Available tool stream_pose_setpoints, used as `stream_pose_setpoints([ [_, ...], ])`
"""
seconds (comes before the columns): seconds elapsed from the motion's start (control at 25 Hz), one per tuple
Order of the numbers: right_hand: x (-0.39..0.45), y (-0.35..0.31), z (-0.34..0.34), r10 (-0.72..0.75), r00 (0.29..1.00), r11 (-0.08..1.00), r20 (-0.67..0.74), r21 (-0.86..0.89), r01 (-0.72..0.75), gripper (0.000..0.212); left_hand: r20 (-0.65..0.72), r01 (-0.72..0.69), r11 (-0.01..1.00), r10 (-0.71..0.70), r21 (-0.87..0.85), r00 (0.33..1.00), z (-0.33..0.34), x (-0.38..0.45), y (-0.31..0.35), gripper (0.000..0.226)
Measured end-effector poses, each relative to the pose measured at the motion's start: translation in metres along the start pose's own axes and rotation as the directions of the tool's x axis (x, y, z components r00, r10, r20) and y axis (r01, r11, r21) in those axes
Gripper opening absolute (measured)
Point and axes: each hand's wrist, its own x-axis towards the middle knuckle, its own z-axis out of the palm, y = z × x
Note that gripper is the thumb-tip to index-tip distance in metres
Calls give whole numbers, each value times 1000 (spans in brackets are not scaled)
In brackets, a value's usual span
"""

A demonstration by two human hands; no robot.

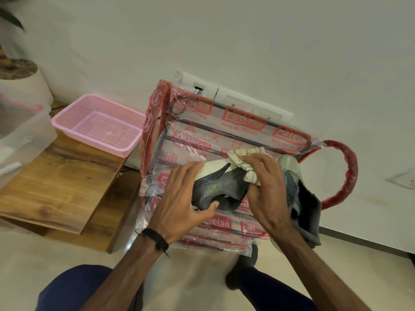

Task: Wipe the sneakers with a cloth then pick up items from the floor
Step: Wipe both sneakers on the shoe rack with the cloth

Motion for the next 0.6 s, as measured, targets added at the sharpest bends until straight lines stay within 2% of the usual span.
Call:
stream_pose_setpoints([
  [0.08, -1, 0, -2, -11, 999, 999, -30, 49, 12, 55, -40, -49, 997, 52, 61, 998, 1, 5, -4, 87],
  [0.16, -2, -4, 0, -9, 1000, 1000, -8, 23, 9, 58, -35, -78, 985, 84, 151, 996, 1, 9, -9, 86],
  [0.32, -12, -5, 7, -84, 993, 968, 86, -231, 102, 73, 79, -134, 938, 114, 320, 990, 3, -3, -12, 88],
  [0.4, -17, 8, 5, -13, 1000, 971, 22, -236, 18, 75, 155, -141, 927, 92, 347, 984, 4, -10, -12, 91],
  [0.48, -20, 15, 5, 199, 974, 970, -105, -121, -211, 82, 180, -139, 922, 77, 361, 981, 4, -13, -13, 90],
  [0.52, -22, 8, 9, 264, 957, 960, -119, -63, -272, 86, 183, -131, 927, 69, 353, 981, 4, -13, -13, 89],
  [0.56, -25, -4, 15, 259, 962, 964, -91, -40, -263, 88, 182, -117, 934, 57, 339, 982, 4, -13, -13, 88],
  [0.6, -30, -19, 22, 177, 984, 982, -38, -54, -178, 86, 181, -105, 941, 48, 322, 982, 4, -14, -13, 88],
])
